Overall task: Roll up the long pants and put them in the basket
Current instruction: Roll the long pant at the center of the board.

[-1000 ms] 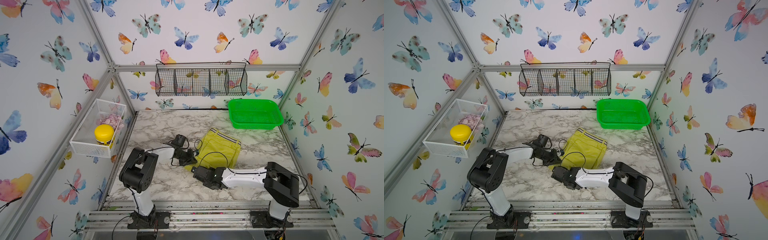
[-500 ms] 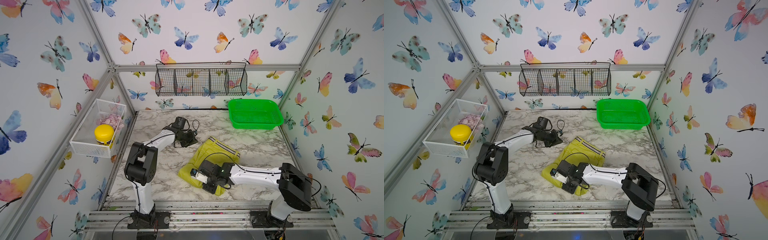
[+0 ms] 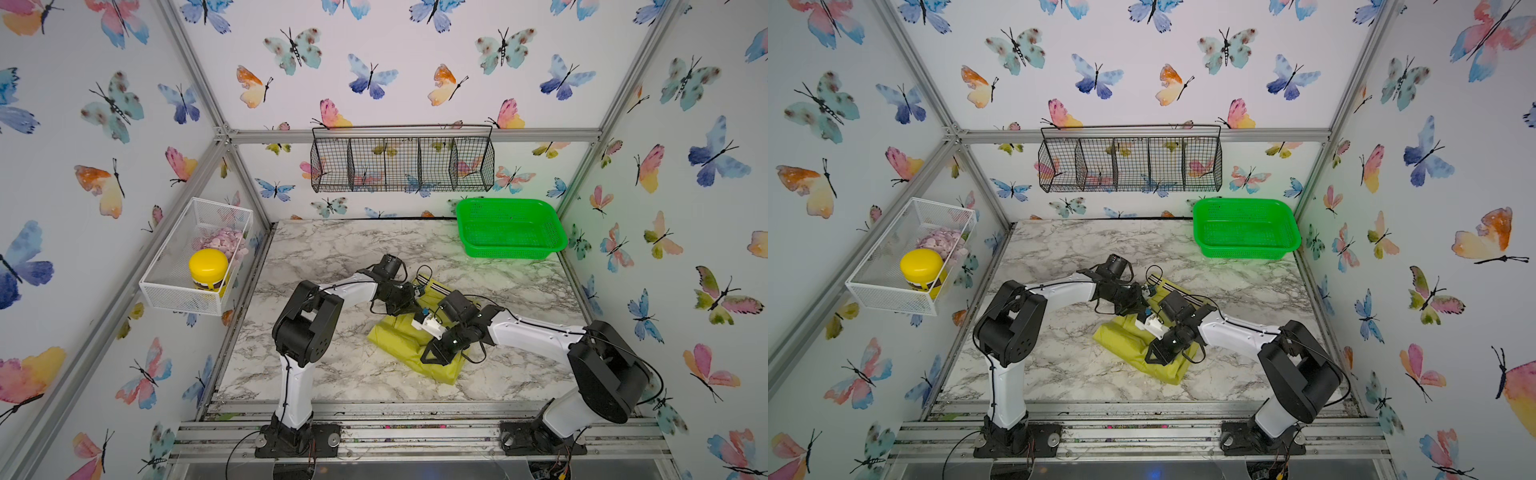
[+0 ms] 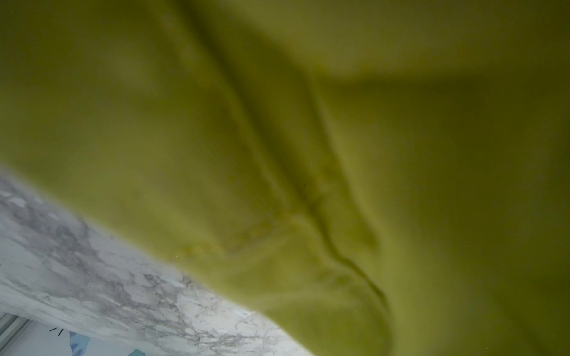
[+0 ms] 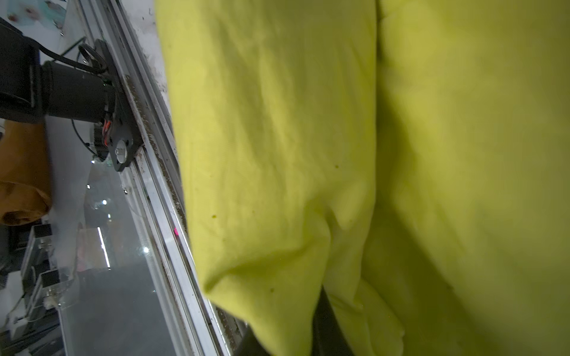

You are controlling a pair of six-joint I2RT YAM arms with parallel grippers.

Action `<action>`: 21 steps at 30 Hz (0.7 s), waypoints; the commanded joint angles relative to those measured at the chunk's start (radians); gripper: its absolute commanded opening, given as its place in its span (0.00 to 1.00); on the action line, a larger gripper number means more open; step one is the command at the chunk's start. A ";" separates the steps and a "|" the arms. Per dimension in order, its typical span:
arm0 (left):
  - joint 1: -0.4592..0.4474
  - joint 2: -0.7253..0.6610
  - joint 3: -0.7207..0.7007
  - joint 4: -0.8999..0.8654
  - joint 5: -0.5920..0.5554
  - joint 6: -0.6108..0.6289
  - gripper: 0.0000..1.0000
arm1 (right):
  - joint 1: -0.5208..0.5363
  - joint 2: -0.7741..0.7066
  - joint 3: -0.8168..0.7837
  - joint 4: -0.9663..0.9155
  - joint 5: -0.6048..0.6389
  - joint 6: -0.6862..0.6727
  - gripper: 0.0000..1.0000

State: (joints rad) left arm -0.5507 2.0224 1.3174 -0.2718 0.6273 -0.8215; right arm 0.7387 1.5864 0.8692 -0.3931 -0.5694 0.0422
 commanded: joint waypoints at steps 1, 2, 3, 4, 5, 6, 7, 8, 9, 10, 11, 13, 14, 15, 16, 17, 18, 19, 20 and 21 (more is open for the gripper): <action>0.007 0.040 -0.082 -0.078 0.004 0.027 0.03 | -0.068 0.057 -0.028 -0.014 -0.038 0.031 0.04; 0.008 0.042 -0.089 -0.092 -0.008 0.036 0.03 | -0.081 0.068 -0.027 -0.011 -0.036 0.038 0.04; 0.010 0.042 -0.102 -0.093 -0.011 0.044 0.03 | -0.100 0.087 -0.026 -0.011 -0.036 0.041 0.04; 0.013 0.042 -0.113 -0.096 -0.015 0.048 0.03 | -0.111 0.104 -0.021 -0.017 -0.024 0.040 0.04; 0.016 0.040 -0.124 -0.097 -0.019 0.050 0.02 | -0.125 0.119 -0.014 -0.022 0.004 0.047 0.04; 0.021 0.037 -0.135 -0.097 -0.028 0.054 0.02 | -0.146 0.135 -0.006 -0.028 0.006 0.046 0.04; 0.026 0.034 -0.145 -0.097 -0.037 0.055 0.02 | -0.161 0.147 0.003 -0.035 0.045 0.055 0.04; 0.031 0.029 -0.155 -0.095 -0.041 0.056 0.02 | -0.177 0.155 0.009 -0.041 0.075 0.064 0.04; 0.037 0.025 -0.162 -0.094 -0.048 0.059 0.02 | -0.195 0.164 0.018 -0.047 0.093 0.064 0.04; 0.044 0.023 -0.168 -0.097 -0.055 0.063 0.01 | -0.205 0.172 0.030 -0.059 0.147 0.079 0.04; 0.050 0.018 -0.174 -0.096 -0.059 0.067 0.01 | -0.211 0.181 0.040 -0.065 0.173 0.083 0.04; 0.065 0.011 -0.183 -0.097 -0.068 0.070 0.01 | -0.214 0.206 0.064 -0.084 0.246 0.094 0.03; 0.078 0.005 -0.185 -0.092 -0.062 0.070 0.00 | -0.214 0.220 0.071 -0.087 0.245 0.087 0.03; 0.105 -0.011 -0.188 -0.083 -0.058 0.061 0.00 | -0.214 0.233 0.078 -0.090 0.242 0.078 0.03; 0.142 -0.046 -0.200 -0.056 -0.034 0.045 0.00 | -0.214 0.247 0.076 -0.087 0.236 0.079 0.03; 0.184 -0.088 -0.210 -0.022 -0.010 0.023 0.00 | -0.214 0.257 0.073 -0.083 0.228 0.080 0.03; 0.231 -0.141 -0.216 0.014 0.014 -0.004 0.00 | -0.214 0.262 0.066 -0.073 0.223 0.082 0.03; 0.284 -0.199 -0.209 0.037 0.030 -0.022 0.01 | -0.214 0.268 0.056 -0.063 0.211 0.086 0.03; 0.322 -0.252 -0.197 0.039 0.037 -0.029 0.02 | -0.214 0.273 0.049 -0.054 0.209 0.087 0.03; 0.352 -0.316 -0.180 0.037 0.044 -0.030 0.03 | -0.214 0.277 0.043 -0.045 0.204 0.089 0.03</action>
State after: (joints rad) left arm -0.3099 1.8671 1.1099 -0.2058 0.6689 -0.7925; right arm 0.5541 1.7782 0.9607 -0.4789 -0.6506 0.1177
